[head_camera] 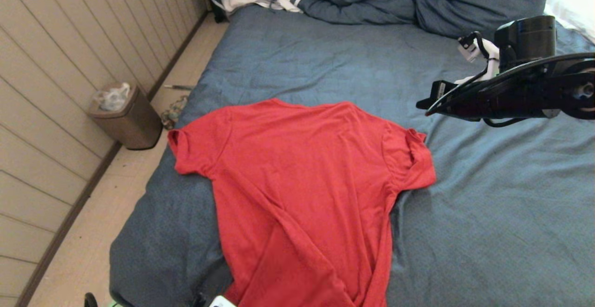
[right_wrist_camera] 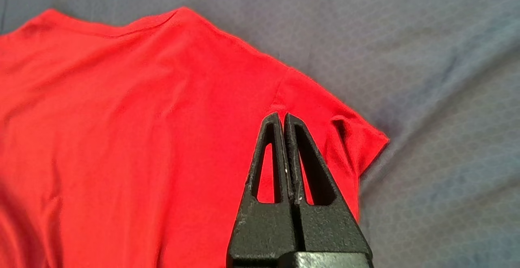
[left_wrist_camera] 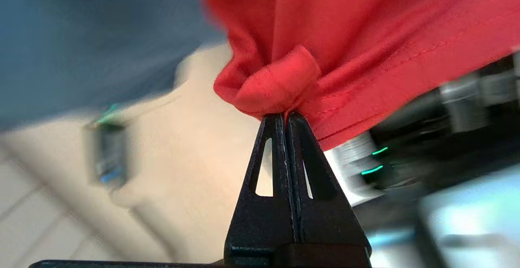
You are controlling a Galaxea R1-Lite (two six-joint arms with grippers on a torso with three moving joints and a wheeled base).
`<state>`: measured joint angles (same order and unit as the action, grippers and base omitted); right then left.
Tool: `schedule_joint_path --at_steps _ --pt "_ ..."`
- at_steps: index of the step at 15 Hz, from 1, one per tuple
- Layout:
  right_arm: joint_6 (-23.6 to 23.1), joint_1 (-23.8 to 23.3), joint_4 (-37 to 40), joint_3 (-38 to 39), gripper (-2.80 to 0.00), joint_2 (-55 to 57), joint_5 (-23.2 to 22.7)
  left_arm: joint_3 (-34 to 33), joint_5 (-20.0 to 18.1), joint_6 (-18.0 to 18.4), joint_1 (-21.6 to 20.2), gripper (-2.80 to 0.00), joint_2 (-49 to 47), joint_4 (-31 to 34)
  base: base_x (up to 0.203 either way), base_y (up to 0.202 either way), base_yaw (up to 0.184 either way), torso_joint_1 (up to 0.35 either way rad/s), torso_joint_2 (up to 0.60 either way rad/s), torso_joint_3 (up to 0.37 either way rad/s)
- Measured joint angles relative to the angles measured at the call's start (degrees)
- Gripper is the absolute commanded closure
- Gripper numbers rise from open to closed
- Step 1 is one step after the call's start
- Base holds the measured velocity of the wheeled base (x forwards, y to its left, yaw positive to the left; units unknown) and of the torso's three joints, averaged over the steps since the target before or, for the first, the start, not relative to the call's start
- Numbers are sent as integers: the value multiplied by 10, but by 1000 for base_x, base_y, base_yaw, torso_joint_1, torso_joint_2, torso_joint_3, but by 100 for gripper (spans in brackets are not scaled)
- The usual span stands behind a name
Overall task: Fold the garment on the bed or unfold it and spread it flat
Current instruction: Unford the red T-shirt
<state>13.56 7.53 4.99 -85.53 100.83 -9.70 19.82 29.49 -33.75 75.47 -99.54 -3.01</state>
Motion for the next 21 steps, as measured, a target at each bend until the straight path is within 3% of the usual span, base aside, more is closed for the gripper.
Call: schedule_joint_path --at_steps 4,7,9,14,21 --pt "0 1 -1 1 0 0 0 -1 0 -1 0 0 -4 -6 0 0 0 0 0 0" --pt "0 2 0 2 0 2 0 34 10 4 -17 0 -4 -6 0 0 0 0 0 0" --pt "0 2 0 2 0 2 0 86 13 26 -61 0 -2 -39 0 0 0 0 0 0" --pt "1 2 0 4 0 0 0 103 5 69 -164 0 1 -42 0 0 0 0 0 0" --pt "0 2 0 7 0 0 0 108 -1 96 -227 0 -3 -82 0 0 0 0 0 0"
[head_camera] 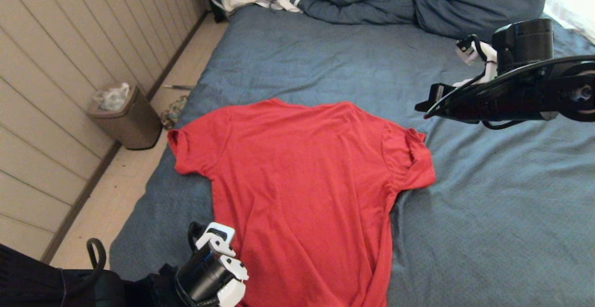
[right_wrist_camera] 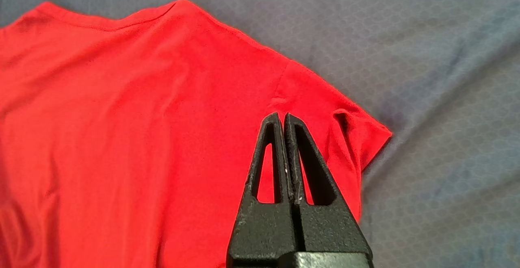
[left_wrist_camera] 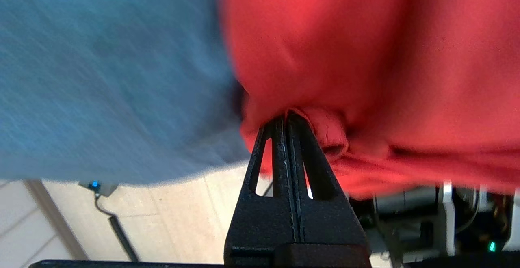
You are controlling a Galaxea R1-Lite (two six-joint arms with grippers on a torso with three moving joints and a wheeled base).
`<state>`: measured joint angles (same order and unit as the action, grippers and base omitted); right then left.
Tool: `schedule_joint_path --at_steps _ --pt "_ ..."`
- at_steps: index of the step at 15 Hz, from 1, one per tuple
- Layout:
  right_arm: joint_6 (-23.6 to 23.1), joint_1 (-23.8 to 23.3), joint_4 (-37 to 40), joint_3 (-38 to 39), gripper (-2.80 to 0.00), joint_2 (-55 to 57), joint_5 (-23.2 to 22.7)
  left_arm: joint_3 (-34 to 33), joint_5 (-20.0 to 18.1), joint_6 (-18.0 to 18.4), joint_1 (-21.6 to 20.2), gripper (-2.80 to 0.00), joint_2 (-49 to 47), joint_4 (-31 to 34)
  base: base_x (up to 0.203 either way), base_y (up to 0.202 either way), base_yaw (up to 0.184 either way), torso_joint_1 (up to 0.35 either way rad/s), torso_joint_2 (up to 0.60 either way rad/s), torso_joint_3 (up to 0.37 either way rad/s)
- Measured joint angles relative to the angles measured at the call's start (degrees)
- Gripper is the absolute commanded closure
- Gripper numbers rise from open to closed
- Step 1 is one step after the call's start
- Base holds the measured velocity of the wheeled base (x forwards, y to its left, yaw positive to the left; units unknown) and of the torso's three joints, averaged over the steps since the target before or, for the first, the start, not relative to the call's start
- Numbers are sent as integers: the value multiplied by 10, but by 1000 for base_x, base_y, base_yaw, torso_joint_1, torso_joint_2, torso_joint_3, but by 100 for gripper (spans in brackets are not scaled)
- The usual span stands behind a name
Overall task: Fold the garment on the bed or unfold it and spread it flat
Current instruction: Unford the red T-shirt
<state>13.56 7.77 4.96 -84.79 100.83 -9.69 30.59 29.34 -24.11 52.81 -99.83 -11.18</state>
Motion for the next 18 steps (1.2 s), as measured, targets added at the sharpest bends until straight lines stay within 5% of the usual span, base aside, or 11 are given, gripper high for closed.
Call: schedule_joint_path --at_steps 6,7,18 --pt "1 0 0 -1 0 -1 0 2 0 28 -52 0 7 -35 0 0 0 0 0 0" --pt "1 0 0 -1 0 -1 0 2 0 29 -53 -280 12 -35 0 0 0 0 0 0" --pt "1 0 0 -1 0 -1 0 -20 6 35 8 -280 144 51 0 0 0 0 0 0"
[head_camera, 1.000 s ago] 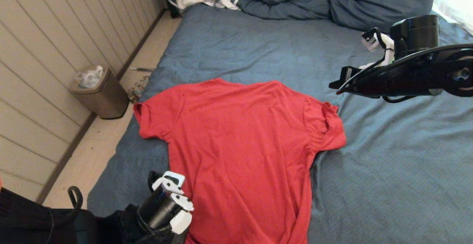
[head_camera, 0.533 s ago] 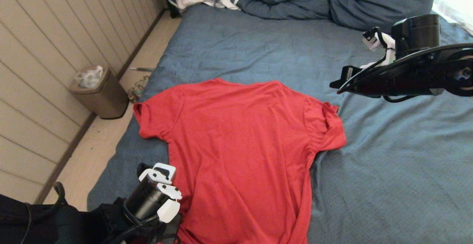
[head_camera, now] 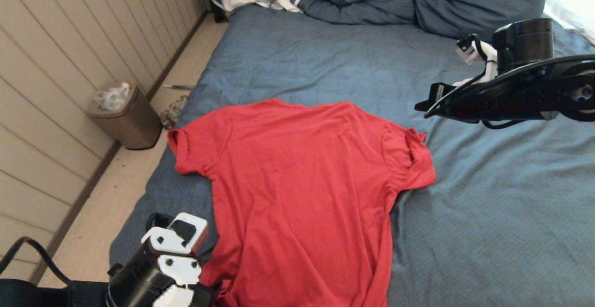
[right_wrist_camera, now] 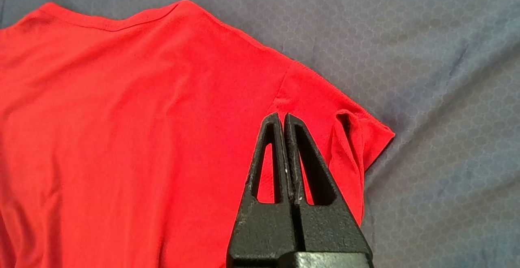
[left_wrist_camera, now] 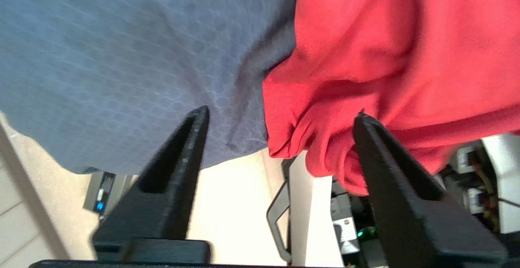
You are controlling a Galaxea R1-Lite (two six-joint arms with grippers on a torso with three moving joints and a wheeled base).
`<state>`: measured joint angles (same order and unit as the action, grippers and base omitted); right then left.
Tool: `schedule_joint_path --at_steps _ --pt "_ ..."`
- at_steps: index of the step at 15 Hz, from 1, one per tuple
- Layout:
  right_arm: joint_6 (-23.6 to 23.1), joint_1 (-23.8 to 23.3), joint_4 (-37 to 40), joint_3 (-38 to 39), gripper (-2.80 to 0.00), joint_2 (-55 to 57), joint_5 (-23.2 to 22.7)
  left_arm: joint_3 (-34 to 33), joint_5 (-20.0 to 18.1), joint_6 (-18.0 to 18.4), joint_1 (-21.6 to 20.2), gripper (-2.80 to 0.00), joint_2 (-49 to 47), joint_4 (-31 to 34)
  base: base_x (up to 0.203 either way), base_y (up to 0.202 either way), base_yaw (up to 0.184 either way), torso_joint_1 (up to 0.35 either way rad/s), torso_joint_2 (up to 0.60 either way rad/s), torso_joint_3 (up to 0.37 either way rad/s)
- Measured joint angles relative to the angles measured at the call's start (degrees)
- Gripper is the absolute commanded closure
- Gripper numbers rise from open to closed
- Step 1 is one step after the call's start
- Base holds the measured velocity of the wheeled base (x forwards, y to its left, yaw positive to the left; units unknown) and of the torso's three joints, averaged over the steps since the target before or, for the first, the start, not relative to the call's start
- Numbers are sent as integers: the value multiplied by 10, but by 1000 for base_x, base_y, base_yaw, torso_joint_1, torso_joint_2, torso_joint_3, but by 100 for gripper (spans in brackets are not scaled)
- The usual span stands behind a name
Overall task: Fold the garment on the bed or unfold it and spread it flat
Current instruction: Unford the red T-shirt
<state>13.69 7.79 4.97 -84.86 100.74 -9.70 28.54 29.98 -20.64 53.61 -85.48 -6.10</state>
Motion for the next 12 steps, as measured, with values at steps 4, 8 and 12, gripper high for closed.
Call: schedule_joint_path --at_steps 4,8,12 --pt "0 0 0 1 0 0 0 4 3 0 0 -280 31 8 0 0 0 0 0 0" --pt "-1 0 0 2 0 0 0 28 22 0 -4 -280 88 66 0 0 0 0 0 0" --pt "-1 3 0 4 0 0 0 95 22 3 -51 0 148 125 0 0 0 0 0 0"
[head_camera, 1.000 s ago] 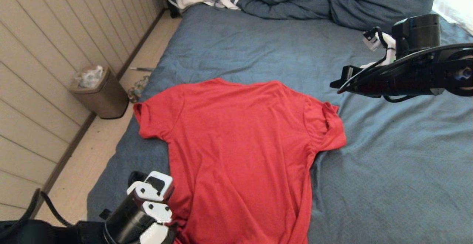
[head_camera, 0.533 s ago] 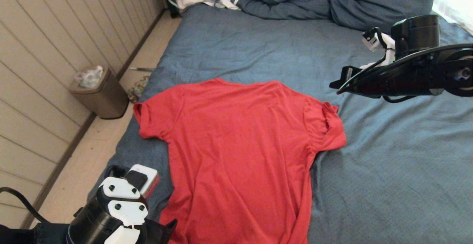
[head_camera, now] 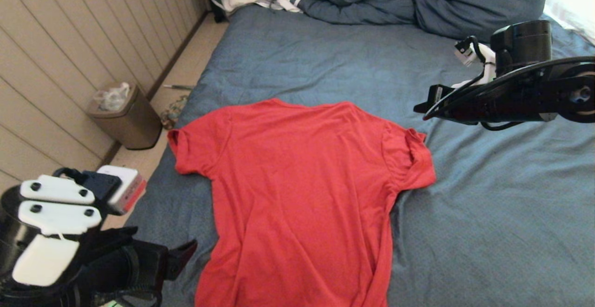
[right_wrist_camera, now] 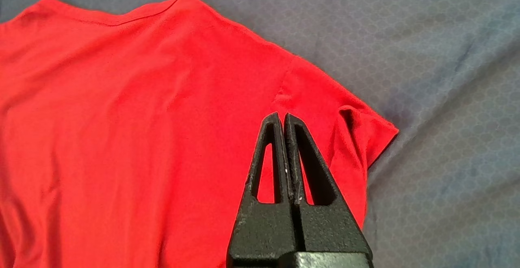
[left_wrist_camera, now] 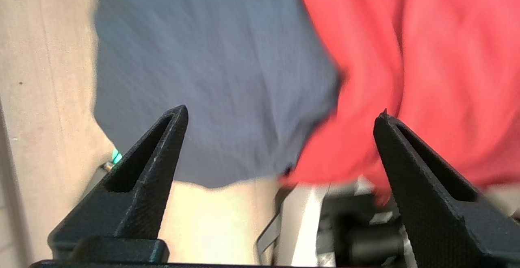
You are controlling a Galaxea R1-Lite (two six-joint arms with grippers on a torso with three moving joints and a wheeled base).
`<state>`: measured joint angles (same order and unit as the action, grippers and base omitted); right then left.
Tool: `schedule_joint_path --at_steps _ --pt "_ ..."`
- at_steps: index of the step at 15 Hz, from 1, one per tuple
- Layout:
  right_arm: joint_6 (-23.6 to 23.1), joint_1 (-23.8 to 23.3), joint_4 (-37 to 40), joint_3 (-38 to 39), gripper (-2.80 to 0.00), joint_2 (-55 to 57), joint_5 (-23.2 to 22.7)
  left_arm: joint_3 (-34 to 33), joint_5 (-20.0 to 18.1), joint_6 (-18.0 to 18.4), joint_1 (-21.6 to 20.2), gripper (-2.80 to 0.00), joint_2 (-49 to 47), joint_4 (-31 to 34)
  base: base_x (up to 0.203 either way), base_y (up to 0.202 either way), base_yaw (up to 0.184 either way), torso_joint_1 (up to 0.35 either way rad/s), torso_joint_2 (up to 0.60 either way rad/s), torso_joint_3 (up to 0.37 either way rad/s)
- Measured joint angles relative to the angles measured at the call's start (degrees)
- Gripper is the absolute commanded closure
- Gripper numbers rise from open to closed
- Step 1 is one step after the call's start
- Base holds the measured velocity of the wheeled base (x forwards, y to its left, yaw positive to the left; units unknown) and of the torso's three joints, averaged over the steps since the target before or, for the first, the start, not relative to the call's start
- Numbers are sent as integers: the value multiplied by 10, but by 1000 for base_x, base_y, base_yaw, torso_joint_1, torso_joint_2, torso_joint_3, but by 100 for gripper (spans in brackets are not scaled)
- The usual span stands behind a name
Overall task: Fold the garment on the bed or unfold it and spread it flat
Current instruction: Unford the red T-shirt
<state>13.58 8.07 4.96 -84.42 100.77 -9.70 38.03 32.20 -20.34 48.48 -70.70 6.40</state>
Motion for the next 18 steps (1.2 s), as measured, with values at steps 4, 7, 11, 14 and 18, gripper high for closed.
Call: schedule_joint_path --at_steps 4,7,11,14,18 --pt "1 7 3 8 0 -1 -4 41 -13 -2 -29 0 -3 -1 0 0 0 0 0 0" --pt "7 23 10 34 0 -9 -11 81 -76 -4 -61 0 -45 -16 0 0 0 0 0 0" --pt "24 72 105 39 0 -19 -12 96 -97 -4 -67 0 -105 -61 0 0 0 0 0 0" --pt "45 143 201 32 0 -23 -10 98 -153 -5 -68 0 -129 -68 0 0 0 0 0 0" --pt "63 220 283 38 -280 -29 -5 103 -214 -32 -97 0 -137 -69 0 0 0 0 0 0"
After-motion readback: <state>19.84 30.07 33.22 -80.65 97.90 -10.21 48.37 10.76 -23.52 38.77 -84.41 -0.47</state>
